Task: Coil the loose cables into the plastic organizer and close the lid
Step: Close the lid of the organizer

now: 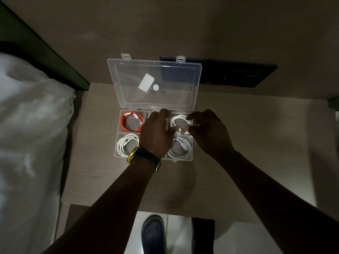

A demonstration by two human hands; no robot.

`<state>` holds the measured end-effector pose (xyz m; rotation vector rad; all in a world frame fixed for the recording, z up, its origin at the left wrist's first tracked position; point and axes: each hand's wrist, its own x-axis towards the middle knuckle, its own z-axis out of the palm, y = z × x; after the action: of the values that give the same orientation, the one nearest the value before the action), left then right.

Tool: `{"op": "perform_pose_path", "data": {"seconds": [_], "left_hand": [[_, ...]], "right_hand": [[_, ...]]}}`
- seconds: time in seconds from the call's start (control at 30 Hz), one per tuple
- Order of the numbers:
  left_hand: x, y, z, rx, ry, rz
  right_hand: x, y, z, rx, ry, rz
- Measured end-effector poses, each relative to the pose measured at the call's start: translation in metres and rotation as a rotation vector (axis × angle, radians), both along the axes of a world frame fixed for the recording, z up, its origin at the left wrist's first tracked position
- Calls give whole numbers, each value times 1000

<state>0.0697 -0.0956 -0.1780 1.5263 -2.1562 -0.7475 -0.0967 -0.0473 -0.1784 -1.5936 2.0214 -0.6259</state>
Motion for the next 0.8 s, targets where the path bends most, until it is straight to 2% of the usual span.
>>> {"op": "perform_pose_path", "data": {"seconds": [0.07, 0.13, 0.2, 0.3, 0.4, 0.5, 0.57, 0.67, 0.73, 0.8], "left_hand": [[4, 0, 4, -1, 103, 18], [13, -6, 12, 21, 261, 104], [28, -22, 23, 57, 418, 284], [55, -64, 42, 84, 512, 597], [66, -94, 68, 257, 804, 727], [67, -92, 89, 415, 1003, 683], [74, -74, 94, 433, 1098, 666], [96, -34, 88, 392, 1124, 603], [115, -7, 76, 424, 1114, 574], [133, 13, 60, 451, 1003, 561]], "right_hand": [[-1, -3, 9, -18, -66, -59], [-2, -12, 24, -77, -248, -166], [-3, -24, 44, -150, -490, -281], [-2, -43, 70, -174, -767, -375], [5, -51, 86, -102, -943, -382], [12, -44, 96, -112, -1062, -420], [16, -27, 99, -118, -1131, -437], [26, 14, 93, -111, -1182, -416], [36, 43, 81, -68, -1132, -416], [47, 67, 63, -28, -1011, -426]]}}
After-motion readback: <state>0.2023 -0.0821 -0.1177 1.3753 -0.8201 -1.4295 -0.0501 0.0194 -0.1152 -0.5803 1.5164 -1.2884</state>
